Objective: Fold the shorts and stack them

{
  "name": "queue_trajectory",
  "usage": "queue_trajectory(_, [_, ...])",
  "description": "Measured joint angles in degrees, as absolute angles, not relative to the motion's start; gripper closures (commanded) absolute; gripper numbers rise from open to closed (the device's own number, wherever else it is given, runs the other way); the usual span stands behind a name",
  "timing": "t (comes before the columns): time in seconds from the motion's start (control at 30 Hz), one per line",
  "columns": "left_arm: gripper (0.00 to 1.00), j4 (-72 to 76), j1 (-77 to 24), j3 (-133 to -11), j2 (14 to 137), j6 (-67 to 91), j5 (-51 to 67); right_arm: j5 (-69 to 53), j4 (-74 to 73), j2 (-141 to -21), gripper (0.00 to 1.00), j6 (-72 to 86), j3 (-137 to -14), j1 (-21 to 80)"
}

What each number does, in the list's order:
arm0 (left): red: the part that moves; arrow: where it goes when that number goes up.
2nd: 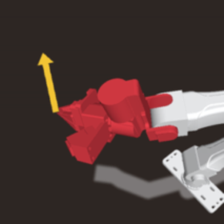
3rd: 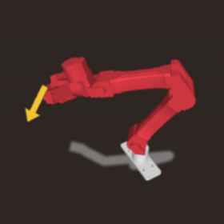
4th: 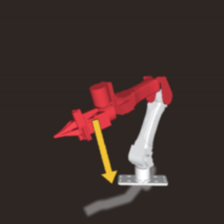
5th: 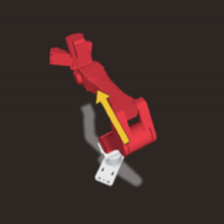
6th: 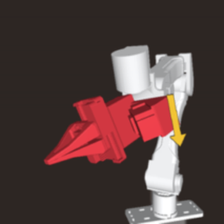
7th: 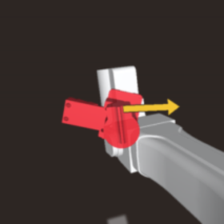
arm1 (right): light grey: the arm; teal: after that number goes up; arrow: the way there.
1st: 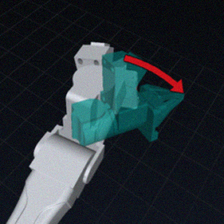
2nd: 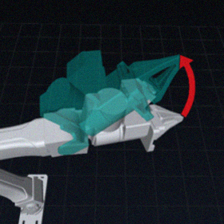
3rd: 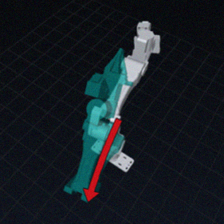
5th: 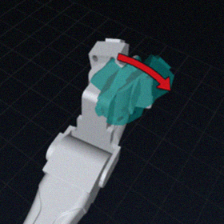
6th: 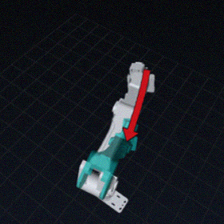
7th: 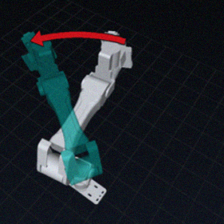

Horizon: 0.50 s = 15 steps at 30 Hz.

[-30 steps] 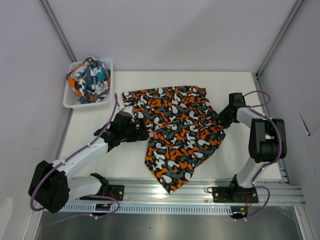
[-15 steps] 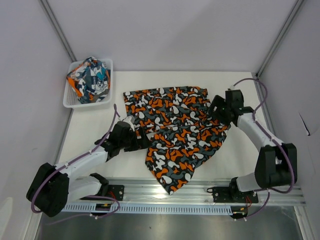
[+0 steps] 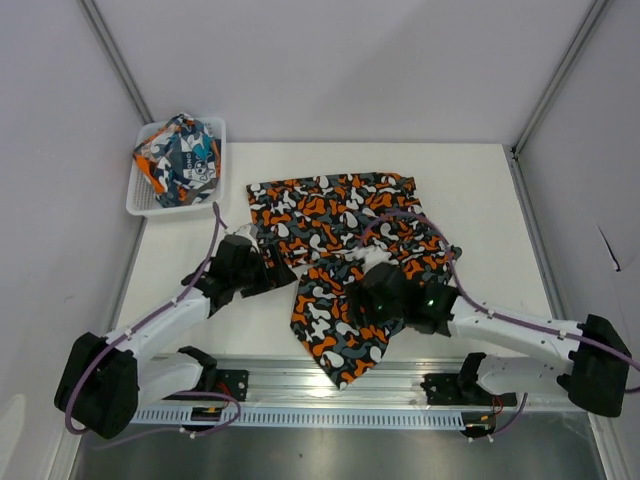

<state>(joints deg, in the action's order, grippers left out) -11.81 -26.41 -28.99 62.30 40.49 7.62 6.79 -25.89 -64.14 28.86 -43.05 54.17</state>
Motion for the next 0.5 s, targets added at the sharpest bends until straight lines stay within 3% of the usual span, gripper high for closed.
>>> queue_trajectory(0.23, [0.02, -15.4, -21.0, -31.3, 58.4, 40.2, 7.7, 18.6, -26.9, -77.7, 0.28, 30.1, -47.8, 78.5])
queue_trajectory(0.5, [0.01, -18.8, -19.0, -31.7, 57.2, 39.0, 7.8, 27.0, -32.4, -95.9, 0.29, 31.7, -59.8, 92.0])
